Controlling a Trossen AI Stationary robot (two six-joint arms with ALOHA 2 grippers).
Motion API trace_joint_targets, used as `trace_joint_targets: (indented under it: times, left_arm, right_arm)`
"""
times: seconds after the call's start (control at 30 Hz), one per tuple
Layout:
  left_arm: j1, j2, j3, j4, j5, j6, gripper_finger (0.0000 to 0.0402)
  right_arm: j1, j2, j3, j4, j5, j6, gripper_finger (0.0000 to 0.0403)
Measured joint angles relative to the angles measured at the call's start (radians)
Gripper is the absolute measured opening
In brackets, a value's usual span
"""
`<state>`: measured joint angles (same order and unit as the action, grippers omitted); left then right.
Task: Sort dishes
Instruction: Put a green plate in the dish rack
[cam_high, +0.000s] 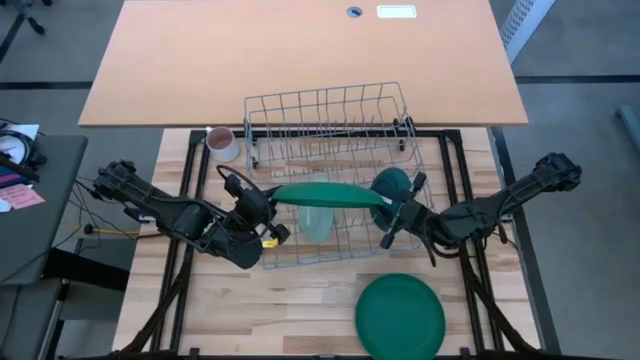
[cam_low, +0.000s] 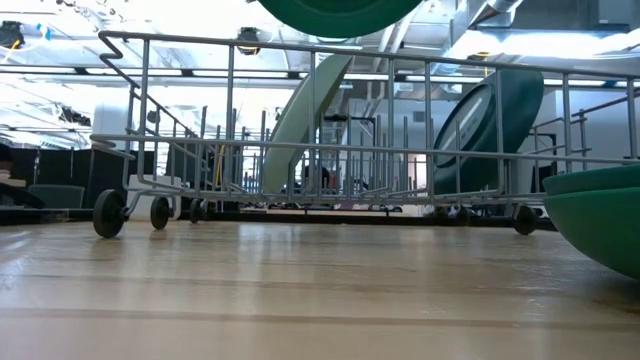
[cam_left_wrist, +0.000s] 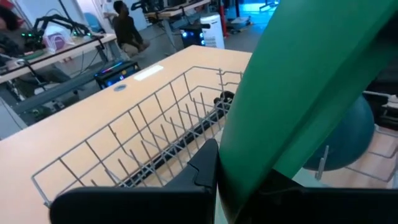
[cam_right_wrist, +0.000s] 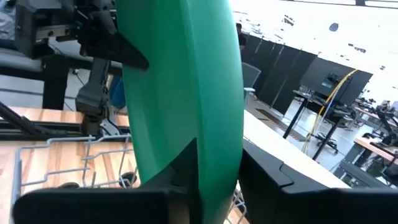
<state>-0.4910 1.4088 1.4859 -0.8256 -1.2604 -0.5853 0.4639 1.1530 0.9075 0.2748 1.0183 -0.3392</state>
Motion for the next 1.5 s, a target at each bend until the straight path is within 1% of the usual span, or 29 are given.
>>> trace_joint_targets:
  times: [0.1,0.2,0.3,0.37,0.57,0.67,0.87,1.17,1.37,1.5]
  left_arm:
    - [0.001,0.001,0.0,-0.001,0.003,0.004,0.0011]
    - [0.001,0.001,0.0,-0.001,0.007,0.005,0.0014]
    - [0.001,0.001,0.0,-0.001,0.037,0.005,0.0023]
    - [0.0,0.001,0.0,-0.002,0.07,0.006,0.0032]
    - [-0.006,0.001,0.0,-0.002,0.173,0.01,0.0065]
    - [-0.014,0.001,0.0,-0.003,0.233,0.047,0.0083]
    - [-0.031,0.0,0.0,-0.002,0.288,0.094,0.0111]
    - [-0.05,-0.004,0.0,-0.009,0.301,0.096,0.0116]
    - [-0.052,-0.004,0.0,-0.017,0.372,0.11,0.0116]
    - [-0.052,-0.004,0.001,-0.029,0.394,0.11,0.0116]
  right_arm:
    - [0.0,0.0,0.0,-0.001,0.016,0.002,0.0082]
    - [-0.001,0.0,0.0,0.0,0.043,0.007,0.0057]
    - [-0.003,-0.001,0.0,0.003,0.056,0.014,0.0029]
    - [-0.003,-0.001,0.0,-0.001,0.064,0.024,0.002]
    - [-0.007,-0.001,0.0,-0.01,0.096,0.025,0.002]
    - [-0.006,0.0,0.0,-0.011,0.101,0.021,0.002]
    - [-0.005,0.0,0.0,-0.009,0.117,0.018,0.0018]
    - [-0.005,0.0,0.0,-0.005,0.132,0.019,0.0018]
    - [-0.005,0.0,-0.001,-0.005,0.132,0.013,0.0017]
    - [-0.005,0.0,-0.001,-0.005,0.132,0.013,0.0017]
